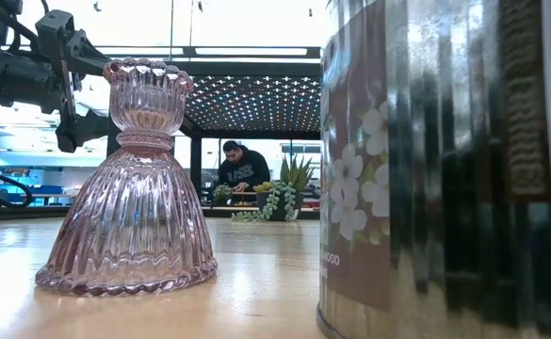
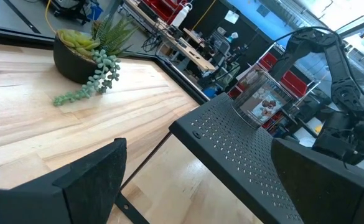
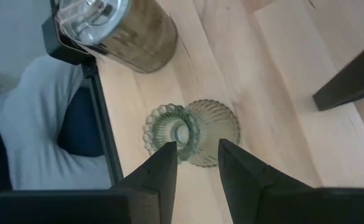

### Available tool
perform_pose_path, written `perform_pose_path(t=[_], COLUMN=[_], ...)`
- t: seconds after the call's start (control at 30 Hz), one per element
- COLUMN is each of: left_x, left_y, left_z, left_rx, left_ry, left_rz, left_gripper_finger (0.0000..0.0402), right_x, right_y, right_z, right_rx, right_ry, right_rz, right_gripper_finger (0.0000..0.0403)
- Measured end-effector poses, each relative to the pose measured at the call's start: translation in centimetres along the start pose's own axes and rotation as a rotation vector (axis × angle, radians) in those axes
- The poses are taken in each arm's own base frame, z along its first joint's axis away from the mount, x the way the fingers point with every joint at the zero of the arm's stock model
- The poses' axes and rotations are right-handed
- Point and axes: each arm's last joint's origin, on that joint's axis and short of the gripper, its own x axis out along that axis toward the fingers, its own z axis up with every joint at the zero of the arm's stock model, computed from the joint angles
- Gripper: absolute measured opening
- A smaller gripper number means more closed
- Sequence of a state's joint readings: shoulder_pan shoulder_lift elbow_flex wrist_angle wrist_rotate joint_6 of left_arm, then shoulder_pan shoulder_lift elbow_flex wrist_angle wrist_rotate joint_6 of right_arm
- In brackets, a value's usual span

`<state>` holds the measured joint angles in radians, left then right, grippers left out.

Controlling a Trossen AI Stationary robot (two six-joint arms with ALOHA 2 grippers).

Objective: Pick & Place candle stick holders
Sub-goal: Put the green glass candle holder on the shelf

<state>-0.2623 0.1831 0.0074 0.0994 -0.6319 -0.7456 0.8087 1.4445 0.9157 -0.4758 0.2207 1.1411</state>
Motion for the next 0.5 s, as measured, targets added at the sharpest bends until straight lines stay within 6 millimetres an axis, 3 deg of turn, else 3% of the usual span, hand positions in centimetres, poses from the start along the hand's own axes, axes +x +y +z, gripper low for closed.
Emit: perform_pose_path(t=[0.5], left_x=[0.0], left_y=[0.0], left_z=[0.0], left_rx=[-0.001], left_ry=[0.0], left_rz=[0.0], left_gripper_finger=[0.0399], right_x=[1.6], right_y=[0.2], right_z=[-0.3], right_rx=[-0.019], right_ry=[0.008], right_rz=[-0.011], right_gripper_finger=[0.0119])
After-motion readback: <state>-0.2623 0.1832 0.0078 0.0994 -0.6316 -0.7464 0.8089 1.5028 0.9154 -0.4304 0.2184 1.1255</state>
